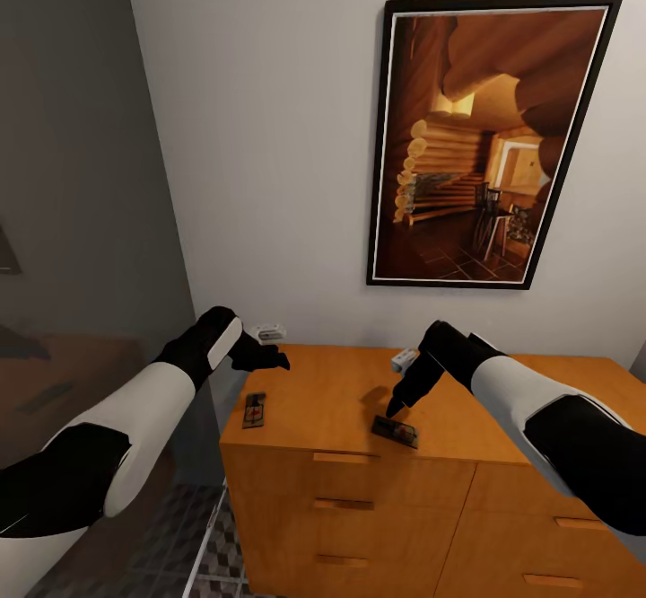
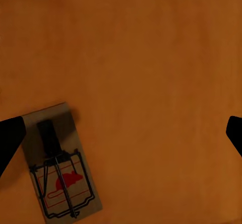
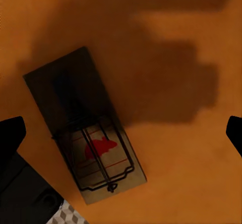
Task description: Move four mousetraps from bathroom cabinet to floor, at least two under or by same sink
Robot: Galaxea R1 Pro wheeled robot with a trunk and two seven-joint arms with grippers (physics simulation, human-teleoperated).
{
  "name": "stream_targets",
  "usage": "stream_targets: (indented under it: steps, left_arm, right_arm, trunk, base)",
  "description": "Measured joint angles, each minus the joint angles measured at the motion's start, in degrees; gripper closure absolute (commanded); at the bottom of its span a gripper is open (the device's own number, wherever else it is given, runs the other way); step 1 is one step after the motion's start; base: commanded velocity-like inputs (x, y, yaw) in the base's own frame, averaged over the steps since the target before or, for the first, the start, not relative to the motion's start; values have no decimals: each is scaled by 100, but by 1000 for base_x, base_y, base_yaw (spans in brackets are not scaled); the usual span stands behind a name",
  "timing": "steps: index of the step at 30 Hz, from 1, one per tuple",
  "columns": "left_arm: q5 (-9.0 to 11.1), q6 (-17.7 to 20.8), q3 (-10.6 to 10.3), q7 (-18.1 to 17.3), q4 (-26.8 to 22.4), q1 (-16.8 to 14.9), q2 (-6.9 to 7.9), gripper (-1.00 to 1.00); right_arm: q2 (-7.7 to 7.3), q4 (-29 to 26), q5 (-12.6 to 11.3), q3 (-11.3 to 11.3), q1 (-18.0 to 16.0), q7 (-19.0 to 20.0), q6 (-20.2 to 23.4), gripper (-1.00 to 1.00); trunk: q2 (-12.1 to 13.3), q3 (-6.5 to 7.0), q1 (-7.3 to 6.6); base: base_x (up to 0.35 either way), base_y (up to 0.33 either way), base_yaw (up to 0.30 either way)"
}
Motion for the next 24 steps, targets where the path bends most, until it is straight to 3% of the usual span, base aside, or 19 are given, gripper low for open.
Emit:
stream_targets:
  steps: [6,16,24]
  left_arm:
    - [-1,-11,0,0,-1,0,0,-100]
    - [-2,-11,1,-1,-3,-1,-1,-100]
    - [1,-10,2,0,1,-1,-1,-100]
  right_arm:
    - [63,6,-3,-3,0,-12,21,-100]
    - [321,43,-18,-23,11,-11,-7,-100]
    - [369,298,-27,-16,19,-8,-102,-100]
  trunk:
    - [0,0,0]
    - [0,0,0]
    - [0,0,0]
  base:
    - [0,0,0]
    - [0,0,0]
    - [0,0,0]
